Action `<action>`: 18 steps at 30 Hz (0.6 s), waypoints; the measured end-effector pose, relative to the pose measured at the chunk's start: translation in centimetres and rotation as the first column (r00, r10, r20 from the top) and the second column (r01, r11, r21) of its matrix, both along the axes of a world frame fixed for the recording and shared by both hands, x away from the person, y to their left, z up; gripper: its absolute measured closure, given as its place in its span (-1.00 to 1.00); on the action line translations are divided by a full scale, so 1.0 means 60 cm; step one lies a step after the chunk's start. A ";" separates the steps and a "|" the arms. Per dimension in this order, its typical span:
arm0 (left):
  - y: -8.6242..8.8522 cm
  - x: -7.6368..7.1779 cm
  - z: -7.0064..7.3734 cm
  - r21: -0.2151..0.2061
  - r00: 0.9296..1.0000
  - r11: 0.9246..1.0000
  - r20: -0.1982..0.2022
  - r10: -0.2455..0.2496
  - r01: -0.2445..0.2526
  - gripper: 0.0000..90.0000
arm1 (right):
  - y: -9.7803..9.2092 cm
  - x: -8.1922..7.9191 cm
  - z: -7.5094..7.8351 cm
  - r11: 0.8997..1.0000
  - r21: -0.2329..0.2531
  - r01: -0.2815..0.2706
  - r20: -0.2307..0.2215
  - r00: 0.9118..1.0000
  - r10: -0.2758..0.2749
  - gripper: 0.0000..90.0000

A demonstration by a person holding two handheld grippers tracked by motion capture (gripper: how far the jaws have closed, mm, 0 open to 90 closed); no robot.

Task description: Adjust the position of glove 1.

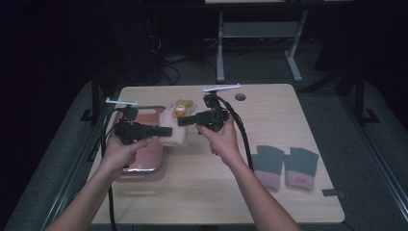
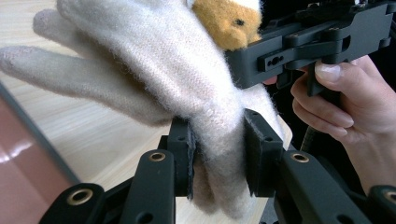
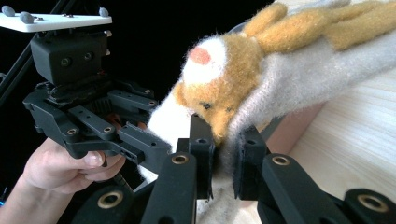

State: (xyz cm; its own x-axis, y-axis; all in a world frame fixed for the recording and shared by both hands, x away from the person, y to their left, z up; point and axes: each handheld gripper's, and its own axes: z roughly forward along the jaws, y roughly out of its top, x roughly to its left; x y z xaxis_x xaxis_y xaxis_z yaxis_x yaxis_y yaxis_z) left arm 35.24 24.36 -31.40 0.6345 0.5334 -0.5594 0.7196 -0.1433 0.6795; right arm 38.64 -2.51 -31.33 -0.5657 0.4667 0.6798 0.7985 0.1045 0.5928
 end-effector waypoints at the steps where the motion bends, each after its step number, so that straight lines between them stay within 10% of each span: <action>1: 0.005 0.000 0.001 0.000 1.000 1.000 0.000 0.005 -0.005 0.50 | 0.003 0.001 0.001 1.000 -0.002 -0.005 -0.006 1.000 0.005 0.79; 18: 0.074 -0.005 0.014 -0.017 0.998 0.998 -0.005 0.060 -0.060 0.50 | 0.077 0.014 0.022 0.999 -0.015 -0.049 0.027 0.998 0.049 0.79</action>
State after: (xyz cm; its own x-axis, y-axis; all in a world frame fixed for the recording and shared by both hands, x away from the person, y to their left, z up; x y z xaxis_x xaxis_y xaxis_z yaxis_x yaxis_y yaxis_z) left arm 34.94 28.83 -30.53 0.5991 0.5604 -0.5718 0.7297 -0.0883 0.6781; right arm 39.51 2.11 -30.03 -0.6068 0.4475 0.6569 0.7755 0.1518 0.6129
